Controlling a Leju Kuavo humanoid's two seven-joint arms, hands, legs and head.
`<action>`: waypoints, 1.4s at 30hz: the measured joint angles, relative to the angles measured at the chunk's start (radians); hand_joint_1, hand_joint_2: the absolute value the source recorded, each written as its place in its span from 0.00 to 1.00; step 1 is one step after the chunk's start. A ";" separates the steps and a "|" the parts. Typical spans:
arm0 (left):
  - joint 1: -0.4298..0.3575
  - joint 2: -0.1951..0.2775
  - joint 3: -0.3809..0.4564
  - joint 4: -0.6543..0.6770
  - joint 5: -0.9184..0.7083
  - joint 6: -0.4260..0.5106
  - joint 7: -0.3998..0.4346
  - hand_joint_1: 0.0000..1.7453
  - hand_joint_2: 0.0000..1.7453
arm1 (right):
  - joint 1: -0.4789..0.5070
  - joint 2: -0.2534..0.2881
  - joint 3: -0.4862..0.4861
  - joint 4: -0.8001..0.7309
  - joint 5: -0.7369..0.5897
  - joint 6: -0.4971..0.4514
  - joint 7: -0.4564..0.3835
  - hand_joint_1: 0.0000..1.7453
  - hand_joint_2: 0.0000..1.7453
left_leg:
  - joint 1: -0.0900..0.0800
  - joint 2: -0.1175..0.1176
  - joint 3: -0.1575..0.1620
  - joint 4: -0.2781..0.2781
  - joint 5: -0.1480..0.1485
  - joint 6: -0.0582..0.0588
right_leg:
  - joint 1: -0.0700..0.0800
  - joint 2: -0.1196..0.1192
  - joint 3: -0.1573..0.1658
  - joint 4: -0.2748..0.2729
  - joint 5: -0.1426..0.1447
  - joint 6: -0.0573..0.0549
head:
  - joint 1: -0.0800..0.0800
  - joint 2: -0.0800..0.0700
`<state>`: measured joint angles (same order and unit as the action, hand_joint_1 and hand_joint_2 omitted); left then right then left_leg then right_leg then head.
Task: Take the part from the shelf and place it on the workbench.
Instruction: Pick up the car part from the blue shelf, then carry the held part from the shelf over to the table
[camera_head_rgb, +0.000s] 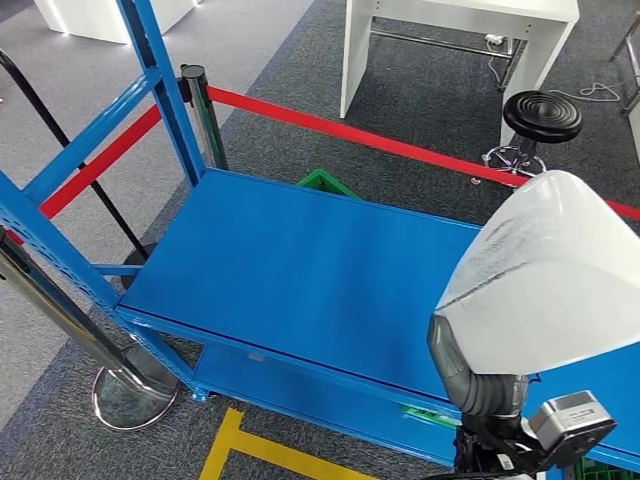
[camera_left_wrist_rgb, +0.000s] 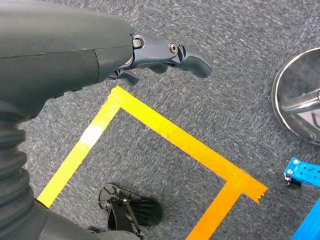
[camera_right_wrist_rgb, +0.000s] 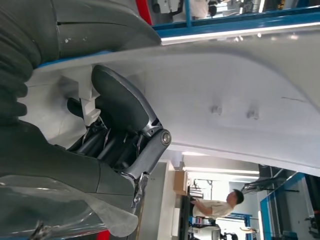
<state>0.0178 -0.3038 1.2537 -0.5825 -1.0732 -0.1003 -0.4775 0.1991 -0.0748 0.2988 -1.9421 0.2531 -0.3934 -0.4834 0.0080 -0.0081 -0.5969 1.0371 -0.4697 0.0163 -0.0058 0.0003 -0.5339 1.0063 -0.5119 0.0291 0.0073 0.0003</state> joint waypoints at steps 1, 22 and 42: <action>-0.001 -0.001 0.003 -0.001 -0.004 0.003 -0.001 0.00 1.00 | 0.002 0.001 0.000 -0.003 -0.006 -0.002 -0.006 1.00 1.00 | 0.000 0.000 0.000 0.000 0.000 0.000 | 0.000 0.000 0.000 0.000 0.000 0.000 | 0.000 0.000; -0.011 0.005 0.034 -0.001 -0.041 0.038 -0.011 0.00 1.00 | 0.010 0.008 0.011 -0.047 0.140 -0.064 -0.030 1.00 1.00 | 0.003 -0.009 0.025 -0.039 0.014 0.033 | -0.008 -0.001 -0.057 0.129 -0.079 0.021 | 0.005 0.000; -0.027 0.034 0.036 0.042 -0.058 0.078 -0.027 0.00 1.00 | -0.043 0.008 0.114 -0.045 0.201 -0.043 -0.016 1.00 1.00 | 0.010 0.003 -0.105 0.215 -0.056 -0.023 | -0.012 -0.065 0.022 0.014 -0.024 -0.020 | -0.005 0.000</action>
<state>-0.0090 -0.2699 1.2897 -0.5403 -1.1316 -0.0221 -0.5050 0.1563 -0.0671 0.4129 -1.9871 0.4537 -0.4364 -0.4995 0.0180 -0.0054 -0.7024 1.2523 -0.5262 -0.0068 -0.0181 -0.0643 -0.5117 1.0198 -0.5357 0.0094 0.0020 0.0003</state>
